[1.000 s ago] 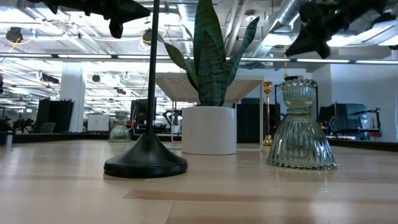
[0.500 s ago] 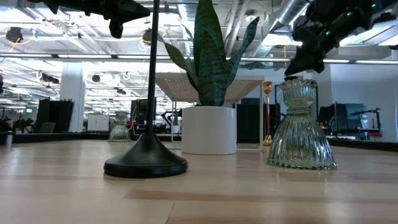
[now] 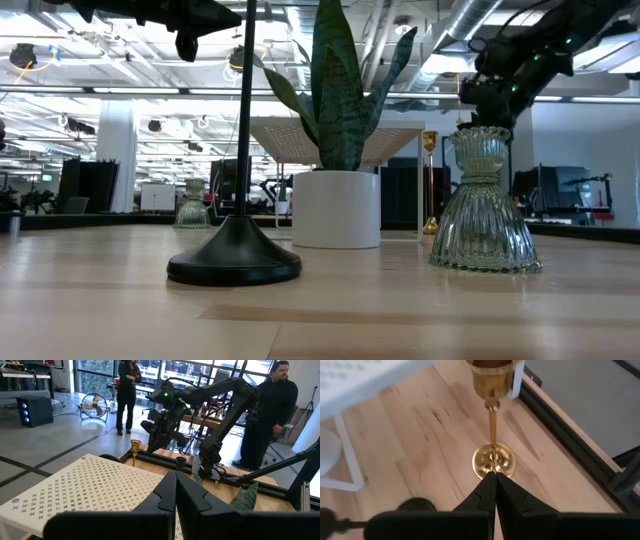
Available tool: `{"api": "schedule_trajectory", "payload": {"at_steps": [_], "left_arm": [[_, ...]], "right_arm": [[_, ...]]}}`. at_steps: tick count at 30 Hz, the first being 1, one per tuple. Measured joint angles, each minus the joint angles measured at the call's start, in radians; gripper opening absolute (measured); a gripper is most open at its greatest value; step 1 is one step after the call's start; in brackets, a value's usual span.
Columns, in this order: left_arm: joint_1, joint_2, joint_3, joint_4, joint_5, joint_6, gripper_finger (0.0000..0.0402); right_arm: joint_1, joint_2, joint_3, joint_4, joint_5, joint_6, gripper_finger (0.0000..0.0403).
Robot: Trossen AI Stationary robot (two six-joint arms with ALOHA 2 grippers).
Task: Pick & Place candle stick holders
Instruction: Put the top gold candle holder on the shelf
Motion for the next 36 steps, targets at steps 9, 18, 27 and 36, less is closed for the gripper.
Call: {"api": "schedule_trajectory", "payload": {"at_steps": [9, 18, 27, 36], "left_arm": [[0.0, 0.0, 0.0, 0.0, 0.0, 0.0, 0.0004], [0.0, 0.0, 0.0, 0.0, 0.0, 0.0, 0.0004], [0.0, 0.0, 0.0, 0.0, 0.0, 0.0, 0.0004], [0.0, 0.0, 0.0, 0.0, 0.0, 0.0, 0.0004]], "right_arm": [[-0.013, 0.116, 0.0, 0.067, 0.0, -0.039, 0.0], [-0.013, 0.206, 0.0, 0.109, -0.003, -0.049, 0.0], [-0.01, 0.18, 0.0, 0.124, -0.003, -0.065, 0.0053], [0.011, 0.174, 0.0, 0.199, -0.023, -0.064, 0.0198]]}}
